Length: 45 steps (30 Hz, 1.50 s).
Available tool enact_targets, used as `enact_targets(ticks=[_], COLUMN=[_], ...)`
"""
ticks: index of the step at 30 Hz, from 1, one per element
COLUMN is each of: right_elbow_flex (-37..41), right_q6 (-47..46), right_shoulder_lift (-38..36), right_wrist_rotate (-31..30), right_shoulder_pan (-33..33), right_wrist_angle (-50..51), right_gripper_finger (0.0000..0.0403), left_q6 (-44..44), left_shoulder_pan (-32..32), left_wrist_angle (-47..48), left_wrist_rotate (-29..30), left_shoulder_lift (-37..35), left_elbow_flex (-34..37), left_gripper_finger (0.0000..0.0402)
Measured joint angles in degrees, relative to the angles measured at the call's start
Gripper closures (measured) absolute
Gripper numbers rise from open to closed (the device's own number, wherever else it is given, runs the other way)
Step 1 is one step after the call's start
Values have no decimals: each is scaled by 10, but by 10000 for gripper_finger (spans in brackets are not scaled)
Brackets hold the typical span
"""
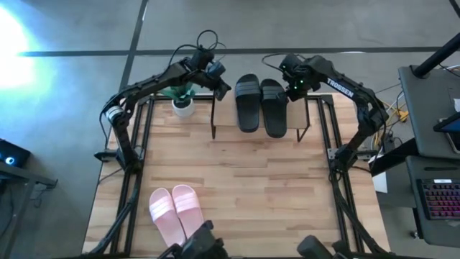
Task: Pick and place slides into the shelf
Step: Adjust the pair of black slippers on the shelf
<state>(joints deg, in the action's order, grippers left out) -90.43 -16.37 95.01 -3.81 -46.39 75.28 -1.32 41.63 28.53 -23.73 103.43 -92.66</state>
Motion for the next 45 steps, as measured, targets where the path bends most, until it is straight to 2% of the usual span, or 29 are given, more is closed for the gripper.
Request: enact_targets(ticks=[19,37,39,43,45], right_elbow_flex=[0,0,0,0,0], right_q6=[-31,-32,-35,-47,-51], right_shoulder_lift=[-1,-7,-15,-40,-55], right_wrist_rotate=[11,25,8,-77,-99], right_shoulder_pan=[16,20,20,21,20], right_wrist_angle=[-57,-12,-12,-12,-12], right_gripper_finger=[392,392,392,392,392], left_q6=[-51,-51,-59,-66,-70], left_shoulder_pan=[-2,-5,-5,-1,3], left_wrist_angle=[-16,-46,-45,-39,-38], left_wrist_rotate=[-1,-16,-12,20,24], left_shoulder_lift=[31,36,36,35,33], left_elbow_flex=[-10,-8,-9,-20,-26], left_gripper_finger=[402,402,402,402,402])
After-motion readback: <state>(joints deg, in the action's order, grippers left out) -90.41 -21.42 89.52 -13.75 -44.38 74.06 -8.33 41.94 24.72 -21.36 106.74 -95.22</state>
